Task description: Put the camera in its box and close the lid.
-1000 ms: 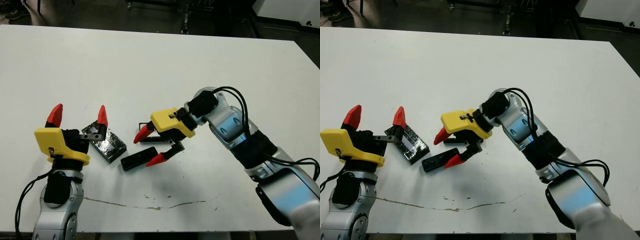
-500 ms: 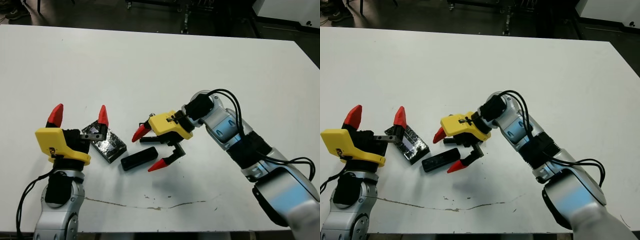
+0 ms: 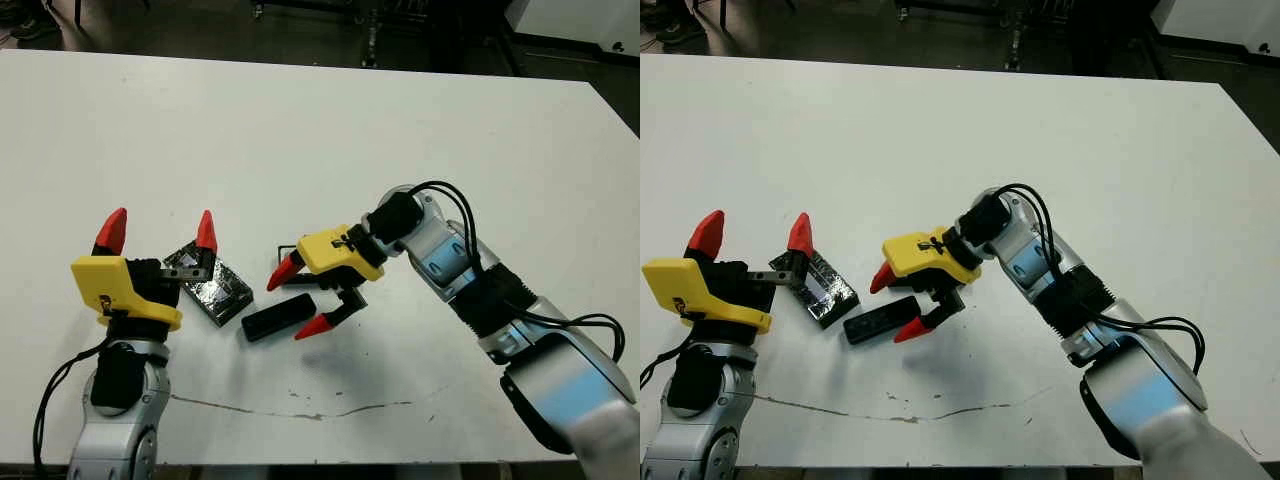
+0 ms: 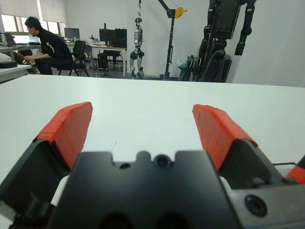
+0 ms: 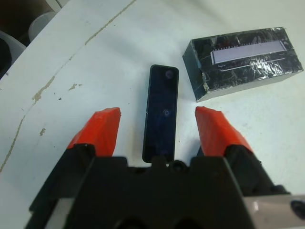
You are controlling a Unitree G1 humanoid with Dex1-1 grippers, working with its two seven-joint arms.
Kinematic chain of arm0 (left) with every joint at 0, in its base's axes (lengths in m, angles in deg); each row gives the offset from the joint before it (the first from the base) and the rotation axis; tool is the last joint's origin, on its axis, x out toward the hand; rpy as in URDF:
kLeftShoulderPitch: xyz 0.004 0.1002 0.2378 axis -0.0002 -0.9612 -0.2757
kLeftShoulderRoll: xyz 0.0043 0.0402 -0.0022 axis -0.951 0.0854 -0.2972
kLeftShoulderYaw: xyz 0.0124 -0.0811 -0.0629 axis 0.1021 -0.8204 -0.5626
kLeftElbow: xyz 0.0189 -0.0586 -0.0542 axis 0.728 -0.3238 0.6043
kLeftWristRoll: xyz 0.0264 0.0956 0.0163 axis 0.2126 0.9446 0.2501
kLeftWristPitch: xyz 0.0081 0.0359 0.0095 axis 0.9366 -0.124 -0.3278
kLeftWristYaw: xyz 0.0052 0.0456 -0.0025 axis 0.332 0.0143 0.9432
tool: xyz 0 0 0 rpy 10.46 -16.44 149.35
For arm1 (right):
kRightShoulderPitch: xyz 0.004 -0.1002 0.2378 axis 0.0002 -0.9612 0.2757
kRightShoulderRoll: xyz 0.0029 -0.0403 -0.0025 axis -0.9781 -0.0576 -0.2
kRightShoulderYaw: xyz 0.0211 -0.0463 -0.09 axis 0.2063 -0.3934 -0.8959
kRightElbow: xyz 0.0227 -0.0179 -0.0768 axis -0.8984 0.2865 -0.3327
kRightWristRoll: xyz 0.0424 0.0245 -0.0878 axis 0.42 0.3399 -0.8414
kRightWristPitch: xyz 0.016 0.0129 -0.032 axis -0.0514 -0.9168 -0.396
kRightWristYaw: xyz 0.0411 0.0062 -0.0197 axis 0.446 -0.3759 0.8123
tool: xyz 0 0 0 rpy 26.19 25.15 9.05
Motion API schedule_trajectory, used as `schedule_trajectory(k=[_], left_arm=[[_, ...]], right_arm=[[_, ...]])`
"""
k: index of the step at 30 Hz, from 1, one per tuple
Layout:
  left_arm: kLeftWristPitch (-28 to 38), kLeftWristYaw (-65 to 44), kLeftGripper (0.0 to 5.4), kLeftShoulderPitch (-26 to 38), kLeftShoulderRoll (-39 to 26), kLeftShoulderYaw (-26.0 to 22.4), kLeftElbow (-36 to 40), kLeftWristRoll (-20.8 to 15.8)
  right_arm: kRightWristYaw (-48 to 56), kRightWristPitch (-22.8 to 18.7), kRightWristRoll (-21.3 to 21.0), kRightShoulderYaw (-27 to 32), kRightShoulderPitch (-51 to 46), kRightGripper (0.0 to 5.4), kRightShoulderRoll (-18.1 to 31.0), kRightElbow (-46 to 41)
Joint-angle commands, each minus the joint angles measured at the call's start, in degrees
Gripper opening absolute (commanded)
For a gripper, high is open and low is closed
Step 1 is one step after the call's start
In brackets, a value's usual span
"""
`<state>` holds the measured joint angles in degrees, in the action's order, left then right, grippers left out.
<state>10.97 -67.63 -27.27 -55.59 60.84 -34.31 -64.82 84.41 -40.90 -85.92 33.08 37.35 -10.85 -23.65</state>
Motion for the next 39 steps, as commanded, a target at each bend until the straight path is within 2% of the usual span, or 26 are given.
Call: schedule_trajectory(k=[1,5,8,16,22,33,36,39], left_arm=[[0.1,0.4,5.40,-0.8,0.4,0.1,0.0,0.3],[0.1,0.0,5.40,-1.0,0.4,0.1,0.1,0.0],[-0.4,0.2,5.40,-1.1,0.4,0.2,0.3,0.3],[-0.1,0.0,5.40,-1.2,0.5,0.1,0.2,-0.3],[-0.4,0.2,5.40,-1.3,0.5,0.3,0.6,0.1],[-0.5,-0.1,5.40,-1.5,0.6,0.3,0.8,-0.3],[-0.5,-0.1,5.40,-1.5,0.8,0.2,0.7,-0.7],[-0.6,0.1,5.40,-1.5,0.7,0.3,0.8,-0.1]], right_arm=[[-0.4,-2.1,-1.0,-0.5,-0.6,3.82,0.2,0.6],[-1.0,-3.0,-2.0,-0.8,-0.9,4.01,0.2,0.4],[-1.7,-3.8,-3.1,-1.1,-1.2,3.80,0.3,0.2],[-2.6,-2.2,-4.2,-1.5,-1.5,2.62,0.1,1.3],[-3.9,-5.1,-5.1,-1.8,-2.6,1.67,0.5,-0.7],[-6.5,-6.4,-4.0,-0.3,-5.5,1.67,0.7,-3.0],[-5.6,-6.1,-3.0,0.1,-5.3,1.67,0.7,-2.8],[-5.1,-7.5,-1.1,1.8,-4.6,1.67,0.9,-2.8]])
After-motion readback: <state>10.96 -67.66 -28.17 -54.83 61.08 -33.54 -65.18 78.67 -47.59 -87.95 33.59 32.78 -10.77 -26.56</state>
